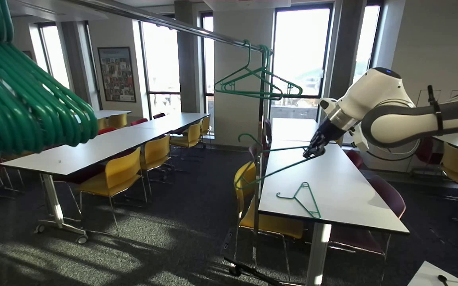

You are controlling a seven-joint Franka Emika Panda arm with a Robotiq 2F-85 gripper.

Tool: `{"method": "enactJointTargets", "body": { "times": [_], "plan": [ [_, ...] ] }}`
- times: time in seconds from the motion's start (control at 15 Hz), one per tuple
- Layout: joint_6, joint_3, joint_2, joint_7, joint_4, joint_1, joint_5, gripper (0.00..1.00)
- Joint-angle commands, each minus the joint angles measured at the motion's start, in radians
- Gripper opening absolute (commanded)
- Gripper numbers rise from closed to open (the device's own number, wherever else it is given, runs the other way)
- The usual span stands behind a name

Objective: Pick up a coat hanger from the rack and put it on the table

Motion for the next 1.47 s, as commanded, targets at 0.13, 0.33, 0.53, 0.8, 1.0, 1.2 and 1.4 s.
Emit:
{"method": "enactJointTargets", "body": {
  "times": [0.13,0.33,0.53,0.8,1.0,1.2,1.4],
  "plan": [
    [-0.198,0.056,-0.058,0.062,-0.032,-0.166,-0.252,0.01],
    [-0.297,0.082,-0.082,0.070,-0.006,-0.210,-0.397,0.01],
    [-0.372,0.097,-0.091,0.068,0.017,-0.231,-0.542,0.01],
    [-0.349,0.069,0.004,0.115,0.047,-0.268,-0.818,0.01],
    [-0.357,0.054,0.131,0.217,0.105,-0.297,-1.069,0.01],
    [-0.401,0.039,0.263,0.329,0.194,-0.297,-1.305,0.01],
    [-0.455,0.021,0.383,0.428,0.272,-0.283,-1.517,0.01]
  ]
}}
